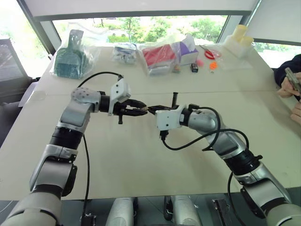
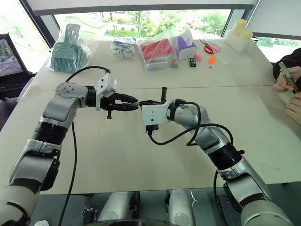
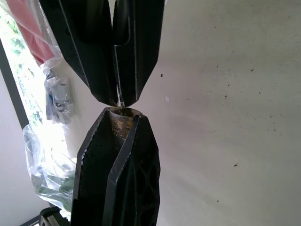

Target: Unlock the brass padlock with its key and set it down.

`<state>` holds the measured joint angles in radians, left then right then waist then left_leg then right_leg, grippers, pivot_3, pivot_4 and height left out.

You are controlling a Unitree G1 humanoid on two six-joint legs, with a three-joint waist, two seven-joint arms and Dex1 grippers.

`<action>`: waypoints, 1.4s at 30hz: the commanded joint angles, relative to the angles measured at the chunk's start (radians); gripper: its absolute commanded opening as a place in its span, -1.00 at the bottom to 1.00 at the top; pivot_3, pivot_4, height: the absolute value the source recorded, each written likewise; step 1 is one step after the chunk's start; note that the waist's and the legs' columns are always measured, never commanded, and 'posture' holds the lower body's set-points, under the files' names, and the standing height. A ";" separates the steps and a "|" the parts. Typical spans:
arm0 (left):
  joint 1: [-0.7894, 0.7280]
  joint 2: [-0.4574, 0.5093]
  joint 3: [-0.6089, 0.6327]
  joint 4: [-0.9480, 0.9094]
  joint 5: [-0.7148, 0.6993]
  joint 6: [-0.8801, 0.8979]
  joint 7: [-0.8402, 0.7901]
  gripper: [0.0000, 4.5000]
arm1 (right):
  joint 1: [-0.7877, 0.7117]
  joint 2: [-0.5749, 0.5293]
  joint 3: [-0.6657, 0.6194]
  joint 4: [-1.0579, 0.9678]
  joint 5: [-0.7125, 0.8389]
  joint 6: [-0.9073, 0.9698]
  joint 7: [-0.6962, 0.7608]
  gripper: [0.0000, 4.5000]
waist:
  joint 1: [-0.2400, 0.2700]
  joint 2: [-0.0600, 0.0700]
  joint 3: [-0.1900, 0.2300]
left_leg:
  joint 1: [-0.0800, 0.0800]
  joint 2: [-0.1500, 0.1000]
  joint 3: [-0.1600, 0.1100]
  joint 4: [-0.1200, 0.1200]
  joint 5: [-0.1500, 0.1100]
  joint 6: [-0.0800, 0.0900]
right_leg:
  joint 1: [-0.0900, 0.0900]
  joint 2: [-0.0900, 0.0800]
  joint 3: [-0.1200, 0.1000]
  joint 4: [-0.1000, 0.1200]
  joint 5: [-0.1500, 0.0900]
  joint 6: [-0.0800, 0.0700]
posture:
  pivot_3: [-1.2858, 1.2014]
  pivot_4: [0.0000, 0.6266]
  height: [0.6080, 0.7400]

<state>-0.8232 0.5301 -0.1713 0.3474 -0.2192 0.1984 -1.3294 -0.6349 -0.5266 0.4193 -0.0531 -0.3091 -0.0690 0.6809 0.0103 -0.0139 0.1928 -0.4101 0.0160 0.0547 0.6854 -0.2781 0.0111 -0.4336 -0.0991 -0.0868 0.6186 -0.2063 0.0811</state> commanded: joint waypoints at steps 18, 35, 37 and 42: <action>-0.018 -0.008 0.017 0.048 0.033 -0.309 0.004 -0.67 | -0.110 -0.023 -0.006 -0.009 0.032 0.019 0.098 -0.99 | -0.001 0.000 0.000 | 0.000 0.000 0.001 0.000 0.000 0.000 | 0.000 0.000 0.000 0.000 0.000 0.000 | 0.03 -0.52 1.00; -0.046 0.014 0.041 -0.002 -0.065 -0.077 -0.063 -0.67 | -0.131 -0.060 -0.005 0.193 -0.193 -0.528 -0.176 0.31 | -0.006 0.000 0.000 | 0.000 0.000 0.004 0.000 0.001 -0.001 | 0.000 0.000 0.000 0.000 0.000 0.000 | 0.03 -0.52 1.00; -0.043 0.014 0.041 -0.007 -0.063 -0.076 -0.062 -0.67 | -0.138 -0.055 -0.006 0.202 -0.199 -0.542 -0.186 0.31 | -0.005 0.000 0.000 | 0.000 0.000 0.004 0.000 0.001 -0.001 | 0.000 0.000 0.000 0.000 0.000 0.000 | 0.03 -0.52 1.00; -0.042 0.011 0.042 -0.022 -0.067 -0.062 -0.056 -0.67 | -0.150 -0.045 -0.005 0.216 -0.208 -0.565 -0.198 -0.07 | -0.005 0.000 0.000 | 0.000 0.000 0.004 0.000 0.001 -0.001 | 0.000 0.000 0.000 0.000 0.000 0.000 | 0.03 -0.52 1.00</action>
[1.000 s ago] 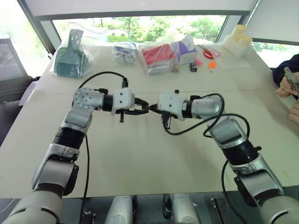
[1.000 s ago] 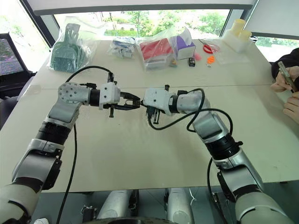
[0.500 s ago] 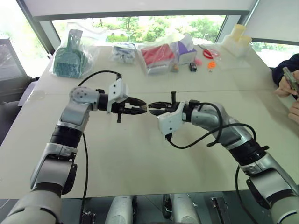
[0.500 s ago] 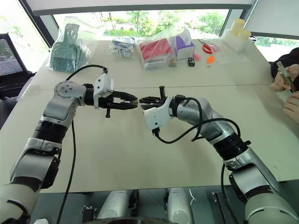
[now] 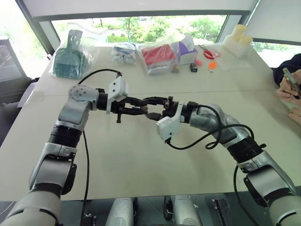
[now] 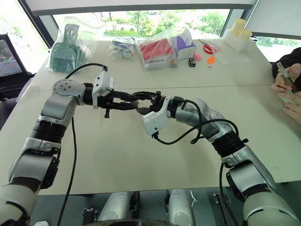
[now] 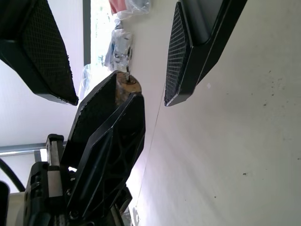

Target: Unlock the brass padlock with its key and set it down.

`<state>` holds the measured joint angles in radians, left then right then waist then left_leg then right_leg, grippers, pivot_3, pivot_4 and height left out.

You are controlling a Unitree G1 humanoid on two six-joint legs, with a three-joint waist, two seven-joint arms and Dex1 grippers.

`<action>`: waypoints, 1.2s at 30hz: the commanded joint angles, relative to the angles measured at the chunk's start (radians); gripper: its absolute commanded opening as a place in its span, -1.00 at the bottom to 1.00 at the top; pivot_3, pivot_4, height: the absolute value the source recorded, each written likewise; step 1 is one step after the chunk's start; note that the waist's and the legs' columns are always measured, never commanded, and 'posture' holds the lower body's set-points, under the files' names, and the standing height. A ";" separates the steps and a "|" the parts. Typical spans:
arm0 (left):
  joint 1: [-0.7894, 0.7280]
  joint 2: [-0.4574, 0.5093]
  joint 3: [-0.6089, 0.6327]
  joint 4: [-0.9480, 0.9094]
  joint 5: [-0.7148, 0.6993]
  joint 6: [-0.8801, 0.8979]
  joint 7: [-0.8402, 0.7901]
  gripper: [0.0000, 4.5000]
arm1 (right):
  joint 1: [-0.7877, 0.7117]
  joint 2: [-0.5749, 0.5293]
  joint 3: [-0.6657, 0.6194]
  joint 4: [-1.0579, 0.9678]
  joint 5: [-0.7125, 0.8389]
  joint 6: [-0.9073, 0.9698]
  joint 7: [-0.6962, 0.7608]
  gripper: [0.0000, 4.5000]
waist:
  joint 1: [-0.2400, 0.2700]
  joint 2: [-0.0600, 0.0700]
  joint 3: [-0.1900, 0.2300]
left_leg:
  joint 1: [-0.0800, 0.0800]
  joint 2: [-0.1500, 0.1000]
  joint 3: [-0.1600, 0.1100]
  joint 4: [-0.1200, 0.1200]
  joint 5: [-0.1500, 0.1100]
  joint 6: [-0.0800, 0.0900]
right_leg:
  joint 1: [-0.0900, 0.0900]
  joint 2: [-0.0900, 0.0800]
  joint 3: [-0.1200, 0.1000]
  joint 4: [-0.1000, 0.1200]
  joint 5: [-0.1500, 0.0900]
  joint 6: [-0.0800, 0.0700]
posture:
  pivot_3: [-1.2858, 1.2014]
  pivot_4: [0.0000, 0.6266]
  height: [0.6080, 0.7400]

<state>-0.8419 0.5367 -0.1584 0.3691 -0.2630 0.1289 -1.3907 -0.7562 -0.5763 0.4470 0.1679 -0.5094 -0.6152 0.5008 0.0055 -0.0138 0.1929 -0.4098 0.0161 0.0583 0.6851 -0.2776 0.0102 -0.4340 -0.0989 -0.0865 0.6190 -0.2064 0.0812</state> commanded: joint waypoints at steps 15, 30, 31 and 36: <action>-0.008 0.029 0.030 -0.096 -0.054 0.100 -0.029 -0.67 | -0.037 0.017 -0.037 0.031 -0.040 -0.056 -0.040 -0.98 | -0.001 0.000 0.000 | 0.000 0.000 0.000 0.000 0.000 0.000 | 0.000 0.000 0.000 0.000 0.000 0.000 | 0.03 -0.52 1.00; -0.006 0.067 0.081 -0.135 -0.076 0.175 0.006 0.98 | -0.029 0.023 -0.036 0.036 -0.029 -0.036 -0.019 -1.00 | -0.002 0.000 0.000 | 0.000 0.000 -0.001 0.000 0.000 0.000 | 0.000 0.000 0.000 0.000 0.000 0.000 | 0.03 -0.52 1.00; -0.009 0.069 0.088 -0.131 -0.079 0.178 0.013 0.98 | -0.028 0.022 -0.036 0.035 -0.029 -0.035 -0.019 -1.00 | -0.002 0.000 0.000 | 0.000 0.000 -0.002 0.000 0.000 0.000 | 0.000 0.000 0.000 0.000 0.000 0.000 | 0.03 -0.52 1.00; -0.001 0.088 0.109 -0.131 -0.084 0.179 0.023 0.28 | -0.022 0.019 -0.038 0.032 -0.021 -0.028 -0.011 -1.00 | -0.002 0.000 0.000 | 0.000 0.000 -0.003 0.000 0.000 0.000 | 0.000 0.000 0.000 0.000 0.000 0.000 | 0.03 -0.52 1.00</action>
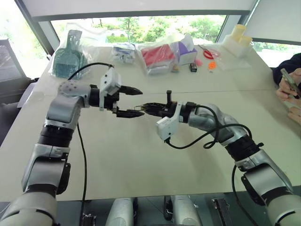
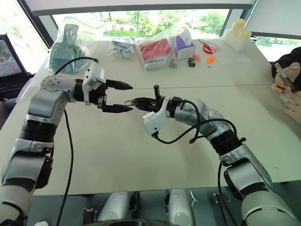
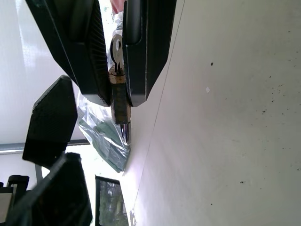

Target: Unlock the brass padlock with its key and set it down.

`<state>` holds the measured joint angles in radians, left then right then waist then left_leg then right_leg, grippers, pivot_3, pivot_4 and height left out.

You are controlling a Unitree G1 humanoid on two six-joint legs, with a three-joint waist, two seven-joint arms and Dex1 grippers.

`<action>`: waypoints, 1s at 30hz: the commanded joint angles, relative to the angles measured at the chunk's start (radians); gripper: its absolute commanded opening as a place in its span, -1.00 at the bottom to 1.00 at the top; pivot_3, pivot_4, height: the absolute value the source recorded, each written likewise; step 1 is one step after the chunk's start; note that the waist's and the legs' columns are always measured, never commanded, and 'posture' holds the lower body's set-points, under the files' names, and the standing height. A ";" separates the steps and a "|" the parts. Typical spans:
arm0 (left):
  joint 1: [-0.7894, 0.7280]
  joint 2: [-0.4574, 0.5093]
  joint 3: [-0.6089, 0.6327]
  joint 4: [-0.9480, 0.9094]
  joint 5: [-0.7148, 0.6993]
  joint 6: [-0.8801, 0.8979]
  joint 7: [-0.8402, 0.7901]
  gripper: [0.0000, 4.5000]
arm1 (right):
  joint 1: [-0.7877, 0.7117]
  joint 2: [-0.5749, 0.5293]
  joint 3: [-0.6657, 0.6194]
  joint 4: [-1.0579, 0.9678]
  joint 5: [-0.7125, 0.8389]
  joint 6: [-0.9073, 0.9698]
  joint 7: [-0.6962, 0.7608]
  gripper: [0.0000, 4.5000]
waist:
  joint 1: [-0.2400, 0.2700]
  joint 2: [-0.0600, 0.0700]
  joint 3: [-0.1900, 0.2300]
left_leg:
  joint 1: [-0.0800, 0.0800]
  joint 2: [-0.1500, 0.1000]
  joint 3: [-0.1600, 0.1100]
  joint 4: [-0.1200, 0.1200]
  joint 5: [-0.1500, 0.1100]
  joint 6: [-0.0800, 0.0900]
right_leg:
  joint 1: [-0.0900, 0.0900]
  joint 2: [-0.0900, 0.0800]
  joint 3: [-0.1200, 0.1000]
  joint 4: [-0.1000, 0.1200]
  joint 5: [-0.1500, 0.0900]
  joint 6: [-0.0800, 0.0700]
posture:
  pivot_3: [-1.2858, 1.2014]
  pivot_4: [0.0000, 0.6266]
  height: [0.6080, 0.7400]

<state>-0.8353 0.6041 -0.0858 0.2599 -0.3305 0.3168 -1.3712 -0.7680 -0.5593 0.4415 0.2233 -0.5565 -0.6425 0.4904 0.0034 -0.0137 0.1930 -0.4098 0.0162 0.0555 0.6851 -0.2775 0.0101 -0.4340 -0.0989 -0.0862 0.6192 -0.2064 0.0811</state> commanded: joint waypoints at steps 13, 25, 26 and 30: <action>0.091 0.027 0.006 -0.084 -0.005 -0.002 0.030 -0.98 | -0.018 -0.001 -0.034 -0.024 0.034 0.000 0.011 -1.00 | 0.001 0.000 0.000 | 0.000 0.000 0.000 0.000 0.000 0.000 | 0.000 0.000 0.000 0.000 0.000 0.000 | 0.03 -0.52 1.00; 0.066 -0.031 -0.014 0.102 0.096 -0.164 0.107 -0.98 | -0.020 0.005 -0.039 -0.040 0.043 0.010 0.025 -1.00 | 0.002 0.000 0.000 | 0.000 0.000 0.001 0.000 0.000 0.000 | 0.000 0.000 0.000 0.000 0.000 0.000 | 0.03 -0.52 1.00; 0.063 -0.035 -0.014 0.115 0.100 -0.176 0.109 -0.98 | -0.019 0.006 -0.040 -0.041 0.043 0.012 0.026 -1.00 | 0.001 0.000 0.000 | 0.000 0.000 0.002 0.000 0.000 0.000 | 0.000 0.000 0.000 0.000 0.000 0.000 | 0.03 -0.52 1.00; 0.041 -0.054 0.008 0.167 0.104 -0.207 0.149 -0.98 | -0.016 0.007 -0.042 -0.043 0.044 0.016 0.029 -1.00 | 0.002 0.000 0.000 | 0.000 0.000 0.003 0.000 0.000 0.000 | 0.000 0.000 0.000 0.000 0.000 0.000 | 0.03 -0.52 1.00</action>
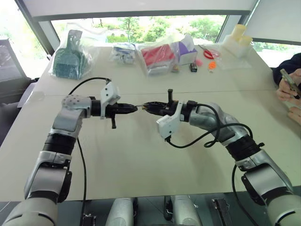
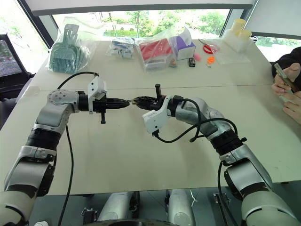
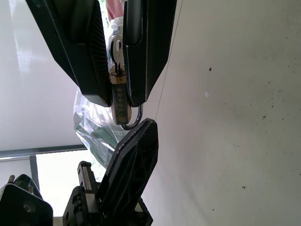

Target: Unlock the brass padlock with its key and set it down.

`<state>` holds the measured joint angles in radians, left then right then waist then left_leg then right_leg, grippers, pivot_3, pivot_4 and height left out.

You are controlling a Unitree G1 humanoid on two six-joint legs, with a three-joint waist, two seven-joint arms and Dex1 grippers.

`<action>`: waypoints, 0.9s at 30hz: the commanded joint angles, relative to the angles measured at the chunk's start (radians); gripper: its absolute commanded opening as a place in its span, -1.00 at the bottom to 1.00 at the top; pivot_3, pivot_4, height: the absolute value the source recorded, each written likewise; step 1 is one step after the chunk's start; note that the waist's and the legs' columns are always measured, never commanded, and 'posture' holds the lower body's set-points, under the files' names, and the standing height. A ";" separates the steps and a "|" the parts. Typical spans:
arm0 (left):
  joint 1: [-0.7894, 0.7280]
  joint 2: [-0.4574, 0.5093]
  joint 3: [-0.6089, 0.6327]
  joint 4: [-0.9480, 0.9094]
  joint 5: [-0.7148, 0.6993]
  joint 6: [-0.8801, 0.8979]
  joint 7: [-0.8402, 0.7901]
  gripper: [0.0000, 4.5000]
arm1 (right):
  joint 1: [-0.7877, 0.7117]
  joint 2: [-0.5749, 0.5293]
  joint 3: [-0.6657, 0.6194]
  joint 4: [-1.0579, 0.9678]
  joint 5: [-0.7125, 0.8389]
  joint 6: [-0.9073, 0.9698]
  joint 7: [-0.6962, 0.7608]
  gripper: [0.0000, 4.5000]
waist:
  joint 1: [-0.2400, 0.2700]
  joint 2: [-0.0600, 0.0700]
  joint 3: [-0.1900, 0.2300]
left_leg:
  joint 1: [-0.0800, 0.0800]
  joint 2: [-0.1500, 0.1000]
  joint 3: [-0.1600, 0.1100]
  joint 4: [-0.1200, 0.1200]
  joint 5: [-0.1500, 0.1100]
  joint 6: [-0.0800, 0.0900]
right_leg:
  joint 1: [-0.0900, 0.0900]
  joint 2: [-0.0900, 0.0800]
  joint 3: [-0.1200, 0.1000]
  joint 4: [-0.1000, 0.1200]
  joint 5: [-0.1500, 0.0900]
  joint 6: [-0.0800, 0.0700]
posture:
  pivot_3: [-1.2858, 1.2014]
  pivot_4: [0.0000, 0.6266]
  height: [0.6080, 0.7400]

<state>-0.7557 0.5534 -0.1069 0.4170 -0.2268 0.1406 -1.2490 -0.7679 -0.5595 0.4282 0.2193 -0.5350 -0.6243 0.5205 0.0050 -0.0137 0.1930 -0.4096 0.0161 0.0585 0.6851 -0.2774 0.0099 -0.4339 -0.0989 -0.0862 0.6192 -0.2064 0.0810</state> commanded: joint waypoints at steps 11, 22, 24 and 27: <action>0.016 0.043 0.073 -0.044 -0.024 -0.002 0.060 -0.98 | 0.055 -0.019 -0.016 0.011 -0.024 0.007 -0.013 -1.00 | -0.001 0.000 0.000 | 0.000 0.000 0.000 0.000 0.000 0.000 | 0.000 0.000 0.000 0.000 0.000 0.000 | 0.03 -0.52 1.00; 0.133 0.058 0.101 -0.214 -0.045 0.070 0.124 -1.00 | 0.091 -0.011 0.014 0.155 -0.094 -0.014 -0.069 -0.41 | -0.004 0.000 0.000 | 0.000 0.000 0.000 0.000 0.000 0.000 | 0.000 0.000 0.000 0.000 0.000 0.000 | 0.03 -0.52 1.00; 0.155 0.059 0.101 -0.245 -0.050 0.087 0.131 -1.00 | 0.108 -0.014 0.015 0.129 -0.066 -0.001 -0.025 0.02 | -0.004 0.000 0.000 | 0.000 0.000 -0.001 0.000 0.000 0.000 | 0.000 0.000 0.000 0.000 0.000 0.000 | 0.03 -0.52 1.00; 0.186 0.066 0.098 -0.292 -0.058 0.113 0.129 -1.00 | 0.132 -0.029 0.005 0.076 -0.029 0.025 0.038 0.72 | -0.005 0.000 0.000 | 0.001 0.001 -0.002 0.000 0.000 0.000 | 0.000 0.000 0.001 0.000 0.000 0.000 | 0.03 -0.52 1.00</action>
<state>-0.5638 0.6040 -0.0235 0.1754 -0.2630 0.2447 -1.1201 -0.6481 -0.5763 0.4386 0.3396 -0.5948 -0.6057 0.5204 -0.0005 -0.0138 0.1929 -0.4087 0.0167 0.0556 0.6848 -0.2773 0.0096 -0.4335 -0.0990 -0.0856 0.6193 -0.2064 0.0810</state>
